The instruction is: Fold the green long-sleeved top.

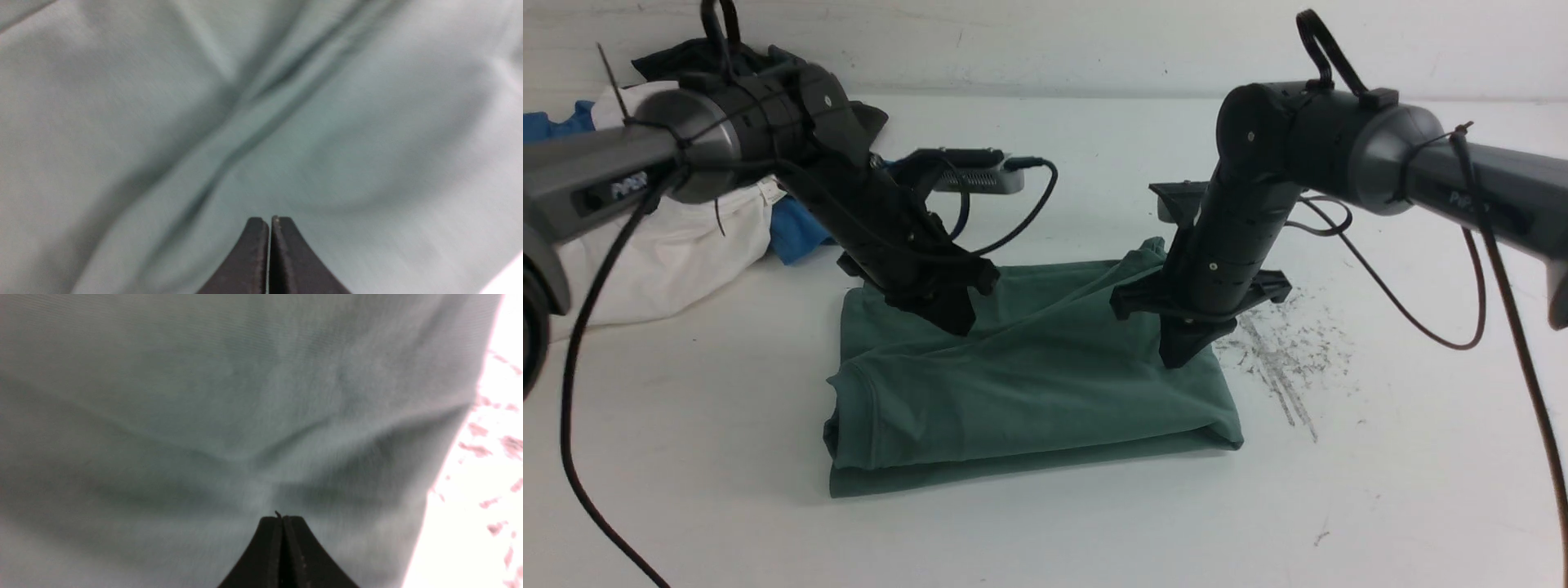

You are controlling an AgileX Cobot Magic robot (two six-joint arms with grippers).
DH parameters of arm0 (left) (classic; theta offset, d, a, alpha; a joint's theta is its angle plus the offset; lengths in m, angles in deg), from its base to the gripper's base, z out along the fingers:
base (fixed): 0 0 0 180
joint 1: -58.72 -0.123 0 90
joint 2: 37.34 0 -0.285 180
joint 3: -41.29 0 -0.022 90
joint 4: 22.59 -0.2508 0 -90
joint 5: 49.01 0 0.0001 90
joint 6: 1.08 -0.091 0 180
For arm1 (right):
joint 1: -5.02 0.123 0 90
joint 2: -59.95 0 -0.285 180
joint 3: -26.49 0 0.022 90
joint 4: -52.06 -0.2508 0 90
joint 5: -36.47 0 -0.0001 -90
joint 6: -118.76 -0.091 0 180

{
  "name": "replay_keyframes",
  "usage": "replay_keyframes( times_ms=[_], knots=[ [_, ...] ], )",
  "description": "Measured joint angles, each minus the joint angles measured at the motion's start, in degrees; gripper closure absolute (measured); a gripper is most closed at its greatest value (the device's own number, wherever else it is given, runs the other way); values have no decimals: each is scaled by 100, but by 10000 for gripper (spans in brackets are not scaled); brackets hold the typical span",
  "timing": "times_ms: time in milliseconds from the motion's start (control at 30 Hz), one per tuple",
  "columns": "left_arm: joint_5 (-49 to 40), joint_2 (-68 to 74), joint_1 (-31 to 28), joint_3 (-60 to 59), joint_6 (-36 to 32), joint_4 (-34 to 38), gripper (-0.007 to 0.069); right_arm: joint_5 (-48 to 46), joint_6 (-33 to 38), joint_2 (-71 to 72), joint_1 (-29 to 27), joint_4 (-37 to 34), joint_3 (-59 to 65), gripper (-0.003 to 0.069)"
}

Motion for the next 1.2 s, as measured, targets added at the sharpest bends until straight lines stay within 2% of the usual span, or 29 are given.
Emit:
replay_keyframes(
  times_ms=[267,567,1000,1200],
  knots=[
    [-99,-716,0,-1079,67,-214,629,-47,172,612,0,22,696,673],
    [523,-653,0,-2218,178,-399,629,-21,191,585,0,198,1249,673],
    [513,-1131,0,-2264,352,-563,629,100,216,585,0,250,1775,676],
    [111,-2382,-99,-2266,930,-1241,629,145,262,885,0,414,2171,676]
  ],
)
